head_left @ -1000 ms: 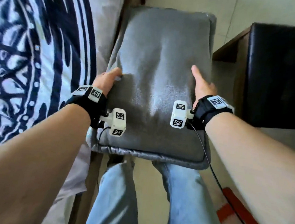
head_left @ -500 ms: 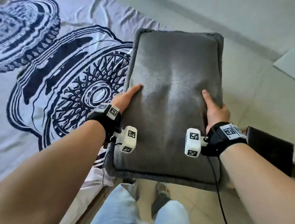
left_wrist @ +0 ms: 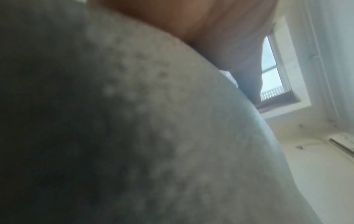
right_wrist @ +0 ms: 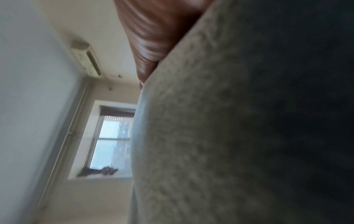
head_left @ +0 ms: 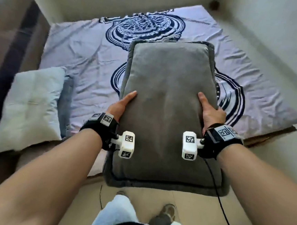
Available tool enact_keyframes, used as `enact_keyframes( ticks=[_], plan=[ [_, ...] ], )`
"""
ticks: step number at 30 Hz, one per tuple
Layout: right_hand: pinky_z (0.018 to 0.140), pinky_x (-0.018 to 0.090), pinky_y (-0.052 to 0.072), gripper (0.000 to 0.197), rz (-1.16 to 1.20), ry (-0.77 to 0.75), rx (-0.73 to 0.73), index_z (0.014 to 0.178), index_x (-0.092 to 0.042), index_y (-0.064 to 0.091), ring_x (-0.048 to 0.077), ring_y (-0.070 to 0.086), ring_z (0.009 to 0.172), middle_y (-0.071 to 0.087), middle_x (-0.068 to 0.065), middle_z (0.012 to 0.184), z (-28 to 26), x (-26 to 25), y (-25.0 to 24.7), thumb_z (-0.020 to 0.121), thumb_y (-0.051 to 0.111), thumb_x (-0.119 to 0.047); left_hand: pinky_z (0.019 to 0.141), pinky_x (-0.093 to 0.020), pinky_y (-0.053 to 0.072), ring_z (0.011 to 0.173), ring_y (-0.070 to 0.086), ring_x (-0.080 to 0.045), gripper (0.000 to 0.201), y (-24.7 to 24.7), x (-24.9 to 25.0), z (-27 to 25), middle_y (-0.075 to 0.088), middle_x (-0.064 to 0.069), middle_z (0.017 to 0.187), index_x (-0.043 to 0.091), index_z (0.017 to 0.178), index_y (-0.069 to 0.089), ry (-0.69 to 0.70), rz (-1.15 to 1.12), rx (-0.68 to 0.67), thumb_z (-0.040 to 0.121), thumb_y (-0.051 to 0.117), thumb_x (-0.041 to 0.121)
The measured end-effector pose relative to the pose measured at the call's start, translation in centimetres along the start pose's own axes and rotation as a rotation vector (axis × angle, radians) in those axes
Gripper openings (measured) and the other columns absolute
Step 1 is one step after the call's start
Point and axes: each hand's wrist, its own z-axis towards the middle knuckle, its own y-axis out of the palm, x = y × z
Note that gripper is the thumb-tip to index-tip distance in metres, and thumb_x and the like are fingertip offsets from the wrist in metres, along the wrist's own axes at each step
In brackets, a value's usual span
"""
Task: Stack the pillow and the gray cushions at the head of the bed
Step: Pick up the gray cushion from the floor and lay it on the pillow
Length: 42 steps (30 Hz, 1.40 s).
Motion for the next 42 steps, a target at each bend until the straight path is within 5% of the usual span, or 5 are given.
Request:
enact_keyframes(
  ticks=[3, 7, 18, 30, 42],
  plan=[
    [0.095, 0.033, 0.055, 0.081, -0.092, -0.010, -0.145, 0.110, -0.013, 0.071, 0.018, 0.070, 0.094, 0.074, -0.004, 0.101, -4.8, 0.9, 6.2, 0.049, 0.087, -0.063, 0.096, -0.045, 0.057, 0.102, 0.074, -0.024, 0.091, -8.6, -1.8, 0.0, 0.078, -0.009, 0.107, 0.019, 0.110, 0.078, -0.001, -0.044, 0.069, 0.034, 0.089, 0.068],
    [0.094, 0.028, 0.051, 0.071, -0.205, -0.071, -0.295, 0.113, -0.014, 0.070, 0.018, 0.065, 0.093, 0.072, -0.001, 0.103, -12.4, 2.3, 14.9, 0.062, 0.083, -0.061, 0.094, -0.041, 0.058, 0.097, 0.075, -0.023, 0.069, -20.4, -3.9, -1.5, 0.078, -0.009, 0.105, 0.017, 0.103, 0.080, 0.017, -0.195, 0.223, 0.052, 0.087, 0.063],
    [0.099, 0.027, 0.047, 0.079, -0.337, -0.091, -0.442, 0.122, -0.010, 0.067, 0.018, 0.061, 0.101, 0.067, 0.000, 0.116, -30.9, 10.3, 34.3, 0.067, 0.077, -0.066, 0.093, -0.044, 0.059, 0.093, 0.076, -0.027, 0.097, -47.6, -6.3, -4.8, 0.080, -0.011, 0.099, 0.009, 0.108, 0.077, 0.024, -0.303, 0.428, 0.033, 0.088, 0.071],
    [0.084, 0.026, 0.042, 0.082, -0.387, 0.033, -0.429, 0.129, -0.006, 0.061, 0.023, 0.055, 0.094, 0.060, 0.004, 0.109, -31.4, 13.2, 43.5, 0.072, 0.075, -0.063, 0.093, -0.038, 0.058, 0.093, 0.076, -0.027, 0.108, -55.8, -6.6, 3.1, 0.080, -0.008, 0.099, 0.010, 0.108, 0.076, -0.090, -0.311, 0.466, 0.024, 0.085, 0.078],
    [0.097, 0.039, 0.053, 0.087, -0.416, 0.114, -0.437, 0.115, -0.011, 0.069, 0.030, 0.068, 0.098, 0.071, 0.008, 0.103, -26.8, 15.0, 57.7, 0.054, 0.078, -0.073, 0.102, -0.040, 0.054, 0.103, 0.073, -0.027, 0.111, -61.6, -2.0, 14.4, 0.077, -0.009, 0.108, 0.006, 0.113, 0.075, -0.154, -0.287, 0.553, 0.026, 0.083, 0.075]
  ],
)
